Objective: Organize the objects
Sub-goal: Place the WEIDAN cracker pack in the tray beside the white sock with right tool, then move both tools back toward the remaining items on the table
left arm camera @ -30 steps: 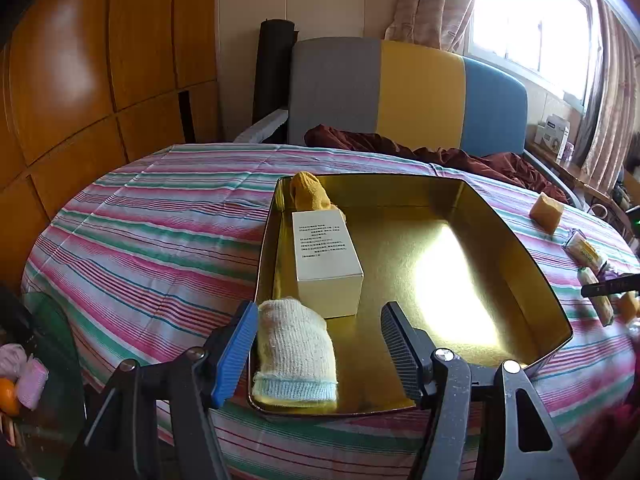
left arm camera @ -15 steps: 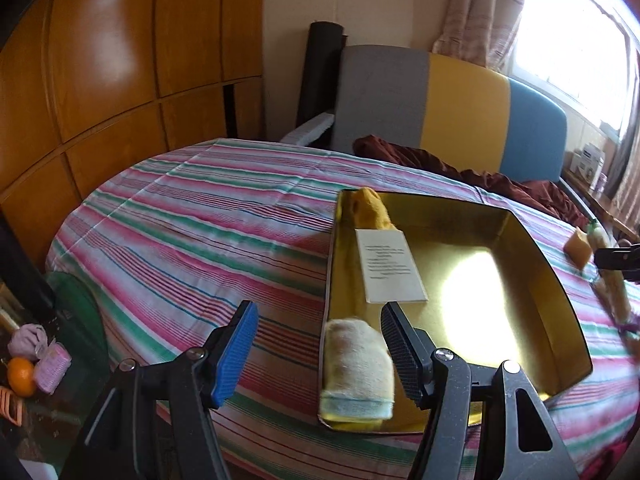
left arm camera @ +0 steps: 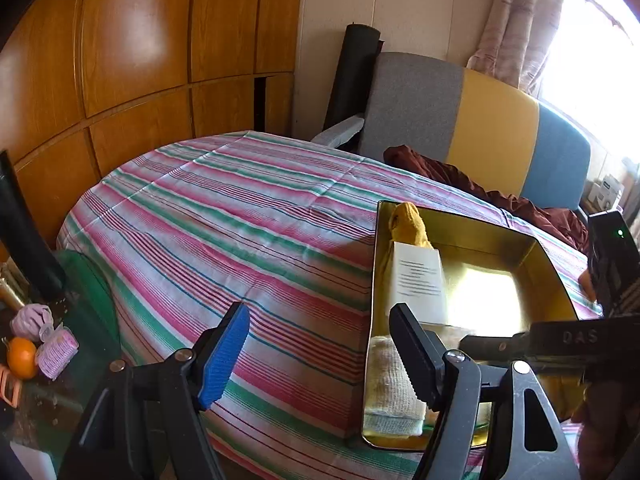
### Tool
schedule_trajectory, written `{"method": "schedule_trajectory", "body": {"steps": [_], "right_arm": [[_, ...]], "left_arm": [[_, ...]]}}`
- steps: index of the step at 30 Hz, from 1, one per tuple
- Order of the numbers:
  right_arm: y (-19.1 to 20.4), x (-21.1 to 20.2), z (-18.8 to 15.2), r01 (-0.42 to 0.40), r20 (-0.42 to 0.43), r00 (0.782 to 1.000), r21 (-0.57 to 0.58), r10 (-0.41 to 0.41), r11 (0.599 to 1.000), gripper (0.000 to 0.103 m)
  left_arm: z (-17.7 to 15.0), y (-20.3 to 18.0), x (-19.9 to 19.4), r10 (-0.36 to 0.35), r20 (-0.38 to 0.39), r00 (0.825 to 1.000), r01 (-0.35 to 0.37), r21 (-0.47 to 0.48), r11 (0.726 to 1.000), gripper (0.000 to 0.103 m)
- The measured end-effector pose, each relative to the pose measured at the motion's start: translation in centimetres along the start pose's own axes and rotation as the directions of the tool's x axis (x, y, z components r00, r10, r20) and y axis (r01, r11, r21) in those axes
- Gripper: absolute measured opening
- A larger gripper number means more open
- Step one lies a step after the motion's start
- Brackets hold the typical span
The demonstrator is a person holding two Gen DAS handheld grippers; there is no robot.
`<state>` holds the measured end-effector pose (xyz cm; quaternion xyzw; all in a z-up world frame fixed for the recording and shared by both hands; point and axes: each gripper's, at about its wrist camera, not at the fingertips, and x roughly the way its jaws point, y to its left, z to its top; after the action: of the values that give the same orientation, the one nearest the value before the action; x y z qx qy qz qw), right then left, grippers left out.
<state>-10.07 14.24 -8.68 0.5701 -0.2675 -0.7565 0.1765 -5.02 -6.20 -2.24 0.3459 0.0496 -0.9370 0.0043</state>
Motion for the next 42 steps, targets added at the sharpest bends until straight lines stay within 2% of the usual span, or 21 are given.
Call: {"method": "schedule_trajectory", "body": {"steps": [5, 11, 17, 24, 30, 34, 40, 42], "right_arm": [[0.2, -1.1, -0.8, -0.001, 0.028, 1.0, -0.047, 0.002, 0.999, 0.054], [0.7, -4.5, -2.1, 0.125, 0.143, 0.984, -0.132, -0.106, 0.983, 0.054], [0.7, -7.5, -3.7, 0.251, 0.246, 0.949, -0.203, -0.199, 0.946, 0.054], [-0.2, -10.3, -4.7, 0.358, 0.325, 0.904, -0.223, -0.277, 0.907, 0.054], [-2.8, -13.5, -5.4, 0.39, 0.363, 0.878, -0.166, -0.312, 0.906, 0.054], [-5.6, -16.4, -5.8, 0.416, 0.391, 0.85, -0.089, -0.352, 0.905, 0.054], [-11.0, -21.5, -6.8, 0.465, 0.403, 0.798, 0.059, -0.448, 0.883, 0.054], [-13.4, -23.6, -7.4, 0.486, 0.398, 0.773, 0.13, -0.494, 0.864, 0.054]], "left_arm": [[-0.1, -0.3, -0.1, 0.003, 0.008, 1.0, -0.003, 0.012, 1.0, 0.075], [-0.6, -1.4, -0.4, -0.007, 0.014, 1.0, 0.006, 0.049, 0.999, 0.075], [-1.0, -2.8, -1.1, -0.022, 0.031, 0.999, 0.018, 0.1, 0.995, 0.076], [-1.5, -4.7, -1.8, -0.055, 0.034, 0.998, 0.049, 0.151, 0.987, 0.078], [-1.7, -6.2, -2.0, -0.096, 0.014, 0.995, 0.092, 0.174, 0.98, 0.078], [-1.9, -7.8, -2.2, -0.127, 0.009, 0.992, 0.122, 0.214, 0.969, 0.078], [-1.7, -11.1, -2.8, -0.21, 0.002, 0.978, 0.202, 0.273, 0.941, 0.078], [-1.6, -12.6, -3.0, -0.243, -0.002, 0.97, 0.232, 0.297, 0.926, 0.078]]}}
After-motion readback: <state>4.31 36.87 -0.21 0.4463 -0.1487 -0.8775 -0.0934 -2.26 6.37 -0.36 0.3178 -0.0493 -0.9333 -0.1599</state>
